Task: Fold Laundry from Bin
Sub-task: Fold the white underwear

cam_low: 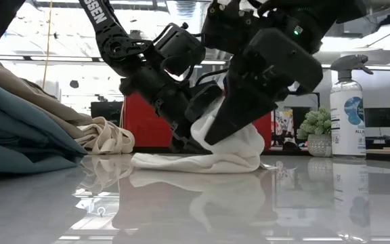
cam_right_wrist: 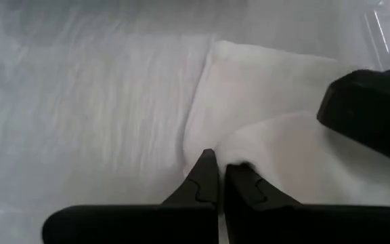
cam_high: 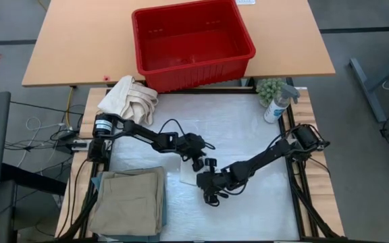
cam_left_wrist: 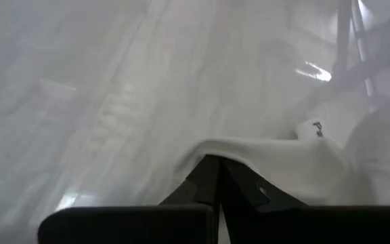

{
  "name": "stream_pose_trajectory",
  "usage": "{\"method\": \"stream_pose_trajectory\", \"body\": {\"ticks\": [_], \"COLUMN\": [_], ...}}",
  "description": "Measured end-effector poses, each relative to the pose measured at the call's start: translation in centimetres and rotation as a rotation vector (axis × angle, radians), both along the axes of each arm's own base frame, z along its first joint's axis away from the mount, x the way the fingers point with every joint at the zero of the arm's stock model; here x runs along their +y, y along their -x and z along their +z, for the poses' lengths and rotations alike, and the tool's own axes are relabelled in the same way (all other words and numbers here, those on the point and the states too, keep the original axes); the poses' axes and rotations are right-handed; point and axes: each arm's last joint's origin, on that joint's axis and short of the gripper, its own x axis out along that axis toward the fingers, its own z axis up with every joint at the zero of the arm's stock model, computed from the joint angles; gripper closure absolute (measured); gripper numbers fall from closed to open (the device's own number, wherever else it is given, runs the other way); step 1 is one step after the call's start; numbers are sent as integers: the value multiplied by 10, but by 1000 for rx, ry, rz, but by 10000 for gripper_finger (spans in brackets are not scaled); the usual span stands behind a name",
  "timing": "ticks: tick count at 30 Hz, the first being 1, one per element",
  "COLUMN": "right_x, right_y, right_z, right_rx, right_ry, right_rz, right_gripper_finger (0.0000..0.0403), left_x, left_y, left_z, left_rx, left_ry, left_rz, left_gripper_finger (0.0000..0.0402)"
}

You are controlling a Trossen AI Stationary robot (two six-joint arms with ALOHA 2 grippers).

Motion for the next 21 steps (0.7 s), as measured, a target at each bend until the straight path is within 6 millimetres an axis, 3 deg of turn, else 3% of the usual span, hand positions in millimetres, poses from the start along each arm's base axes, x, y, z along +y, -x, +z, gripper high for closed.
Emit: {"method": "stream_pose_trajectory", "body": {"ticks": [4,8,15,21], "right_x": [-2,-2,-4,-14], "right_y": [0,0,-1,-5], "right_z": [0,0,0,0], "right_rx": [4,5,2,-1], "right_ry": [-1,-1,-3,-14], "right_rz": [-3,-5,-12,-52], "right_gripper_finger": [371,326,283,255], "left_x": [14,29,50,60], "left_y": [7,15,32,41], "left_z": [8,28,55,54], "left_rx": [36,31,73,143], "left_ry": [-24,-48,-99,-102], "left_rz": [-99,-150,-41,-69], "left_gripper_finger": [401,401,394,392]}}
